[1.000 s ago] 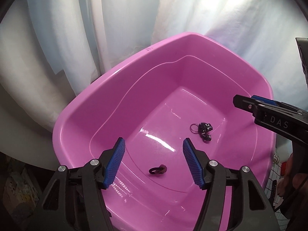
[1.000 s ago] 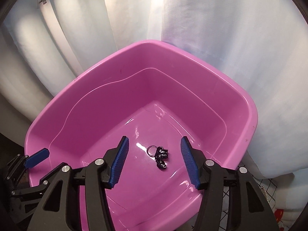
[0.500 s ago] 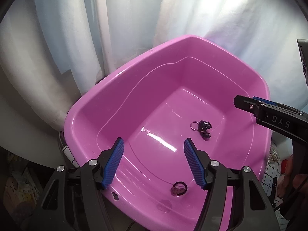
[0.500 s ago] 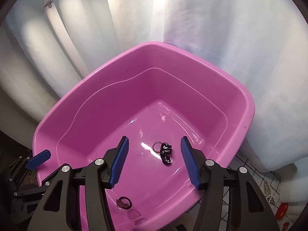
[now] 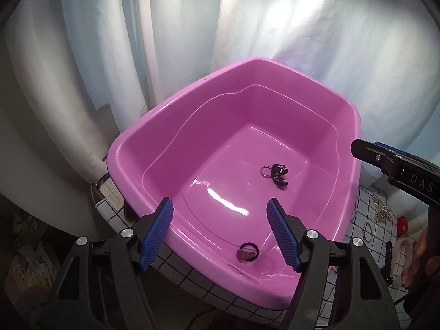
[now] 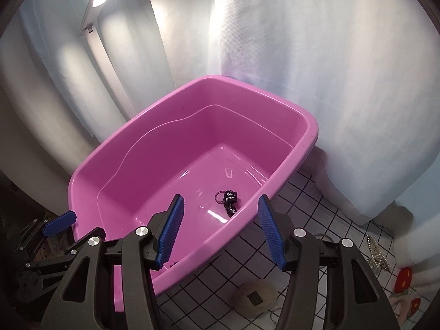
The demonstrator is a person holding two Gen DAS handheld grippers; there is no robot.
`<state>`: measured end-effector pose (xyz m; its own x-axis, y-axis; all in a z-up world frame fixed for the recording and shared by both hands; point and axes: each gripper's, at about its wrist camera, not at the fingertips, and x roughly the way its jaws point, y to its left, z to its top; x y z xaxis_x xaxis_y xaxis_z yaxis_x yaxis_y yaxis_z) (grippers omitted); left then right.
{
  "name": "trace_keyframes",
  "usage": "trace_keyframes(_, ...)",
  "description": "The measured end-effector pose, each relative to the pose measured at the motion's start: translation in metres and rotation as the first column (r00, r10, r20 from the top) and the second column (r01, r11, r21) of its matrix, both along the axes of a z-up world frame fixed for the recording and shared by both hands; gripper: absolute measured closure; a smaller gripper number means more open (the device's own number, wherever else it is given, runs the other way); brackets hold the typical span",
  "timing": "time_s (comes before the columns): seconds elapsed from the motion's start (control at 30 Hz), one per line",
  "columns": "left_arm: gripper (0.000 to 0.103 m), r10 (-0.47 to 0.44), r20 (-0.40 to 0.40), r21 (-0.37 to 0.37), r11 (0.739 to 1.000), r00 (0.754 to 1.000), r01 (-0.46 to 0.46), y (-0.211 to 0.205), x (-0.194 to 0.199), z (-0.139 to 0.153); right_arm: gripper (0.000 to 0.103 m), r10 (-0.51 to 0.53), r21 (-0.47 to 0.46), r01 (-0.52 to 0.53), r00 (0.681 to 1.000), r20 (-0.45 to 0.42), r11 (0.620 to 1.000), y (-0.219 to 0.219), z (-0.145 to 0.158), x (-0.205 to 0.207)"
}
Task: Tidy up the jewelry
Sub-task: 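Open both tools to drop the hair tie and keychain into the tub, then move both tools back over the table toward the hair pin and headband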
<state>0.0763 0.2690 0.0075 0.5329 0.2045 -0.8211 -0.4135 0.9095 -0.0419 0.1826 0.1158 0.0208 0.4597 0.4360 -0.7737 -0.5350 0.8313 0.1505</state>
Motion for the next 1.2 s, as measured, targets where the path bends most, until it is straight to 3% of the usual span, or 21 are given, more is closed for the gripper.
trace_keyframes(0.33,0.023,-0.074,0.064,0.026,0.997,0.995,0.072,-0.048,-0.037,0.013,0.041,-0.081,0.032,0.079,0.995,0.061,0.996,-0.067,-0.002,-0.064)
trace_keyframes(0.67,0.018,-0.200,0.119,0.034,0.980,0.972,0.198,-0.124,-0.065,0.010,0.040,-0.238,0.060,0.238,0.971,-0.009,0.969,-0.186,-0.037,-0.132)
trace_keyframes(0.9,0.017,-0.257,0.068,-0.027,0.965,0.964,0.260,-0.176,-0.064,-0.025,0.040,-0.381,-0.003,0.381,0.924,-0.020,0.924,-0.278,-0.065,-0.172)
trace_keyframes(1.2,0.017,-0.313,-0.003,-0.054,0.948,0.950,0.312,-0.233,-0.056,-0.076,0.040,-0.553,-0.034,0.552,0.830,-0.064,0.833,-0.376,-0.088,-0.188)
